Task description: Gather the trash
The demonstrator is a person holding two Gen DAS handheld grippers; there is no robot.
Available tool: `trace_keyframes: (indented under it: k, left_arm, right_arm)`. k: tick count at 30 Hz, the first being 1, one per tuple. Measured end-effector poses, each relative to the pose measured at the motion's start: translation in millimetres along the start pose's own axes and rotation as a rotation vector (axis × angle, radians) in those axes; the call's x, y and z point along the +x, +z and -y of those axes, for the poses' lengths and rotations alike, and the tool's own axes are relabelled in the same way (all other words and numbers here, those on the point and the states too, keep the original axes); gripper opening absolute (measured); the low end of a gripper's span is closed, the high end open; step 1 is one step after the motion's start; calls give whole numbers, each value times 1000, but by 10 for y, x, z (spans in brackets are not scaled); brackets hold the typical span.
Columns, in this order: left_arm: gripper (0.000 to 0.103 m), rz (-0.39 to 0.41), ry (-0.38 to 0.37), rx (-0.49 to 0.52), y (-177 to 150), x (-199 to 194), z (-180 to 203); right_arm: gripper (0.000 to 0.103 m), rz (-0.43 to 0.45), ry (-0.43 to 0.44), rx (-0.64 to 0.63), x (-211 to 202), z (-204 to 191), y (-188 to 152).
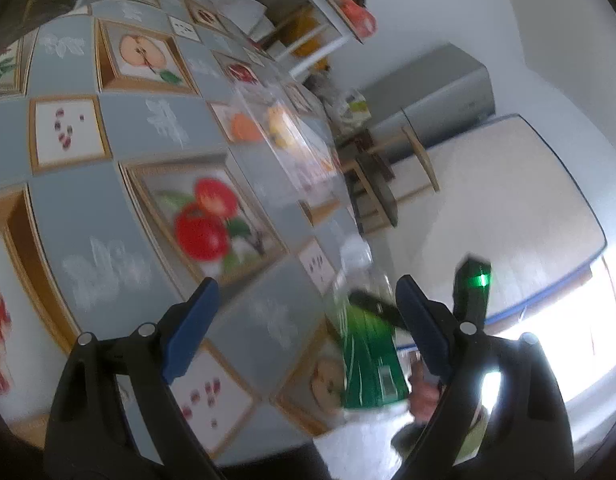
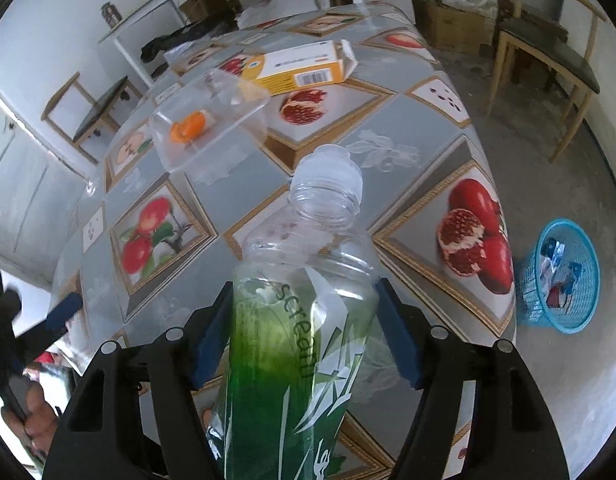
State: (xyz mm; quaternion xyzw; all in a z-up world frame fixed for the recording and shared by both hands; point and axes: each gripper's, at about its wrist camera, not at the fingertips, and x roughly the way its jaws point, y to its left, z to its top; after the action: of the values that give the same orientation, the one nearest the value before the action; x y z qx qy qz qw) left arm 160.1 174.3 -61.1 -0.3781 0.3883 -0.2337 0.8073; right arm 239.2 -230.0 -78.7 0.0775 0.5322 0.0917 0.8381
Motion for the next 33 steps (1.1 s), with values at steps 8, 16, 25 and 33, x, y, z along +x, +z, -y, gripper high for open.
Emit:
trace_keyframes:
  k: [8,16,25,33]
  left_arm:
    - [65,25,137,-52,609,455,20]
    - [52,13,275,-24,878,1031,176]
    - [10,-28,379,53,819,1108,251]
    - [2,-44,351,86,546,551,225]
  right_arm:
    - [67,42,22,1,-4,36,-48]
    - [67,48,67,13,-3,102,-60]
    - [67,52,94,34,6,139,-72]
    - [67,58,90,32,7,133,-83]
